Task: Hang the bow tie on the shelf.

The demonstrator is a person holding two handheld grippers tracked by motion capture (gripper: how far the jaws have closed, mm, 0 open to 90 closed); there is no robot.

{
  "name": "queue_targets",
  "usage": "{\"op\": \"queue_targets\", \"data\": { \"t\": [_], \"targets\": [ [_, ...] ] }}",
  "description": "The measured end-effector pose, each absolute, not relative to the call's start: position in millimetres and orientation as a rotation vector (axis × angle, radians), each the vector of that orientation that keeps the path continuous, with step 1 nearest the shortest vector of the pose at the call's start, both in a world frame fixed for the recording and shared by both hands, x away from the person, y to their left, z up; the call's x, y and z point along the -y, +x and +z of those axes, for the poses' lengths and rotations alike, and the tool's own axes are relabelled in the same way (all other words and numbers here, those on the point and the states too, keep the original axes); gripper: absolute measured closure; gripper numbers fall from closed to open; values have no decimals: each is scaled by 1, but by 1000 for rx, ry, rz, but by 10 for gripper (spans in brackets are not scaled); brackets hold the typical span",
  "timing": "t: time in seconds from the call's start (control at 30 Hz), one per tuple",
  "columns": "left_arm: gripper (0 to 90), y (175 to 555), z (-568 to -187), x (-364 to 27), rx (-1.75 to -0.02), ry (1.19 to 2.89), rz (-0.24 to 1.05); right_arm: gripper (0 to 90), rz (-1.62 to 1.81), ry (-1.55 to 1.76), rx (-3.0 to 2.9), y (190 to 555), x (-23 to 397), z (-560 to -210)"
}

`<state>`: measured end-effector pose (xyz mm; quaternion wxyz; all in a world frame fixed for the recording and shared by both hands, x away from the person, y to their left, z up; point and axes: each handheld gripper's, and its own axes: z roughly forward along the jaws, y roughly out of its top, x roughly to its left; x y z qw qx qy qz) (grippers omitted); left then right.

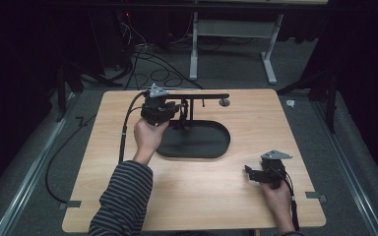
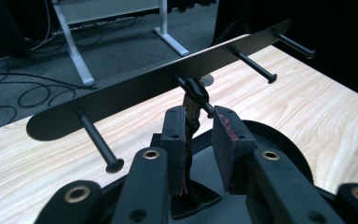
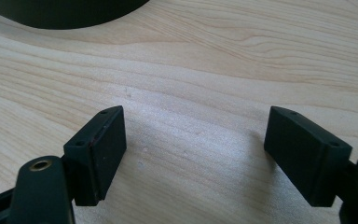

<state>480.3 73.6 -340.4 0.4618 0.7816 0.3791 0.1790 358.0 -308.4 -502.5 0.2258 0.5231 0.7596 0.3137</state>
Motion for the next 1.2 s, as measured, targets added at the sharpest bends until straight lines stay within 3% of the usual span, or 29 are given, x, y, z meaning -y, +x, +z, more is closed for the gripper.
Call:
{"op": "queue_targets", "data": {
  "t": [1.2],
  "targets": [
    [655,435,-334,-125,-912,1891,409,217,865,1442,-2094,358,308,-503]
  ]
}}
